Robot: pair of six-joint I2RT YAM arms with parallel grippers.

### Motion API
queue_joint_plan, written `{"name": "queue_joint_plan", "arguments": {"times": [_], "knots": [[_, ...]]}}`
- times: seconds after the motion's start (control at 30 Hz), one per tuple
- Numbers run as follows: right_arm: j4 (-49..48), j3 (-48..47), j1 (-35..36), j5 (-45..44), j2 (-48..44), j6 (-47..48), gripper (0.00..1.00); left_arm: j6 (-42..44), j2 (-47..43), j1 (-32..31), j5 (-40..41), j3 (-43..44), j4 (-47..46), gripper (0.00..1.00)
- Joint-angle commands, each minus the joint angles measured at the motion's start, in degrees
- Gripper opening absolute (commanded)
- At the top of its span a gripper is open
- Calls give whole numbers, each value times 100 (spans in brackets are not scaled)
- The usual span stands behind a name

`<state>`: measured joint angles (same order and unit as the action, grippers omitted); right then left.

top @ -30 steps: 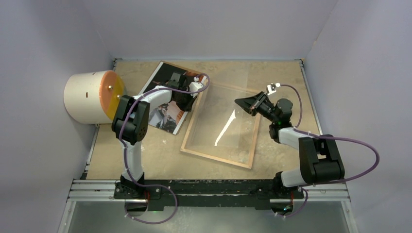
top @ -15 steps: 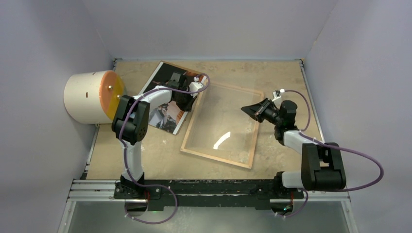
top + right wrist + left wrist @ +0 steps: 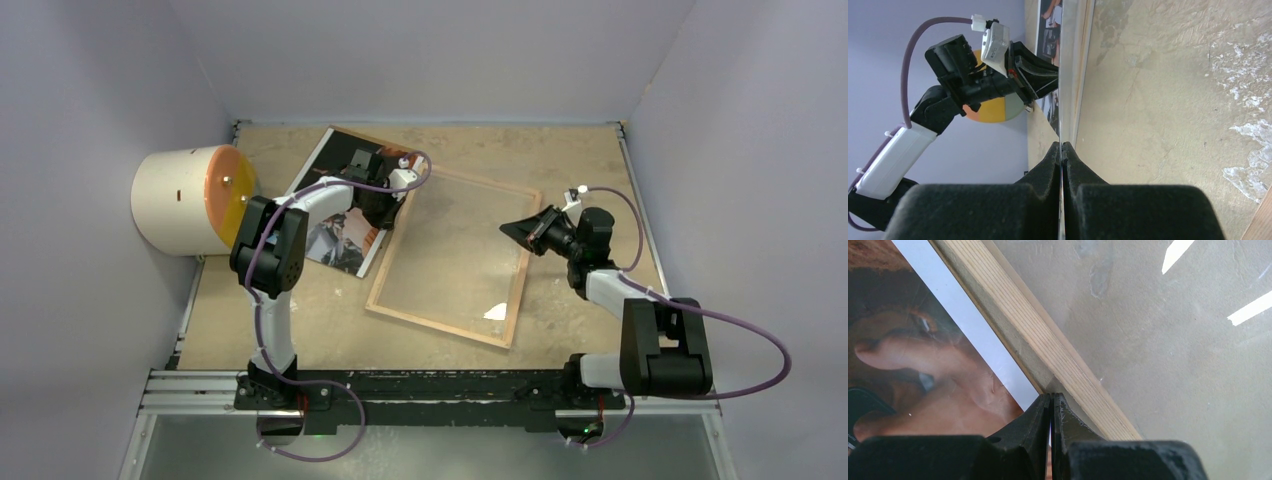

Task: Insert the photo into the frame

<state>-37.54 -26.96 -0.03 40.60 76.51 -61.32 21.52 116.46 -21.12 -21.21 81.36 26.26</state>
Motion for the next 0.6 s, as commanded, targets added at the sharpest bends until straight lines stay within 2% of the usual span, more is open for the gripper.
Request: {"name": "queue_joint_plan", "arguments": {"times": [0.0, 0.33, 0.57], "knots": [[-85, 48, 21, 170, 25, 116, 0, -125, 63, 21, -6, -147, 303, 7], [-248, 150, 21, 199, 225, 86, 0, -68, 94, 21, -58, -147, 365, 7], [-146, 174, 21, 162, 357, 168, 8, -23, 63, 21, -50, -147, 389, 7]]}}
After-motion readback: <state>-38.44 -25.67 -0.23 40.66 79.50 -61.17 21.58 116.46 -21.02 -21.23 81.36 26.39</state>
